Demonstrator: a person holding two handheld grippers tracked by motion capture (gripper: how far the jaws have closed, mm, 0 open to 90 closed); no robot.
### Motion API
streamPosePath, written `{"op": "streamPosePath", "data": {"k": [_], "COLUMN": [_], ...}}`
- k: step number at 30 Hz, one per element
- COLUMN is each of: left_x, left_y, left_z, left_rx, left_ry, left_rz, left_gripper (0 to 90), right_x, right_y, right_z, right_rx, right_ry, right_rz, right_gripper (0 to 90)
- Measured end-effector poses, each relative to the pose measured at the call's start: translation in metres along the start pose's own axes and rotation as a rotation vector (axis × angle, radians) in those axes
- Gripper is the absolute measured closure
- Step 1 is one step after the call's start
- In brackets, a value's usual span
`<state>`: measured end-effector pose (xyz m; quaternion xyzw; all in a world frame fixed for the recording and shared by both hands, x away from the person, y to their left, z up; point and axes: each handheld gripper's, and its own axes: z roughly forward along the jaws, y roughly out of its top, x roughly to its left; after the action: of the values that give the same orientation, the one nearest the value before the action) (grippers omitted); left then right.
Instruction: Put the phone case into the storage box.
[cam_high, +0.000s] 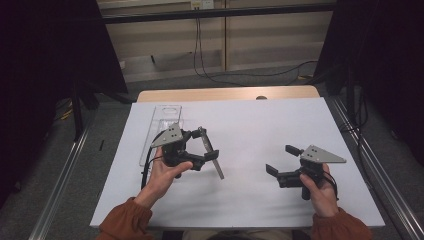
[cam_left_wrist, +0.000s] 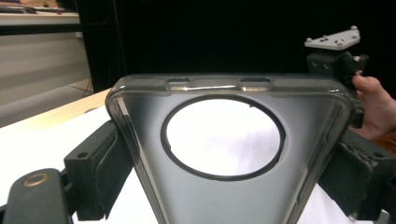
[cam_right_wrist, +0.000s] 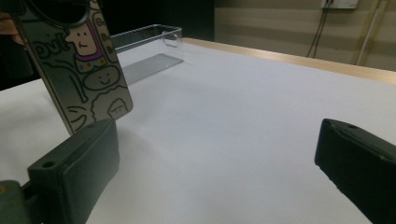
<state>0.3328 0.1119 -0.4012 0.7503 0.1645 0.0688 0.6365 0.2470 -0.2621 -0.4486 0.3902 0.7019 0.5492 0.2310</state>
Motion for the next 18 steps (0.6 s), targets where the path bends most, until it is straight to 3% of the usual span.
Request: {"op": "streamPosePath", "data": {"k": [5, 18], "left_x": [0.001, 0.005], "left_y": [0.001, 0.005], "left_z": [-0.004, -0.012], "left_rx": [-0.005, -0.024], "left_ry": [0.017, 0.089], "left_rz": [-0.003, -0.021], "left_gripper": [12.3, 12.2], "right_x": [-0.002, -0.009], "right_y": [-0.003, -0.014], "right_z": [-0.007, -0.023], "right_rx": [-0.025, -0.013], "right_ry": [-0.046, -0.151], "right_rz": [0.001, 0.039], "right_gripper": [0.0, 0.0]}}
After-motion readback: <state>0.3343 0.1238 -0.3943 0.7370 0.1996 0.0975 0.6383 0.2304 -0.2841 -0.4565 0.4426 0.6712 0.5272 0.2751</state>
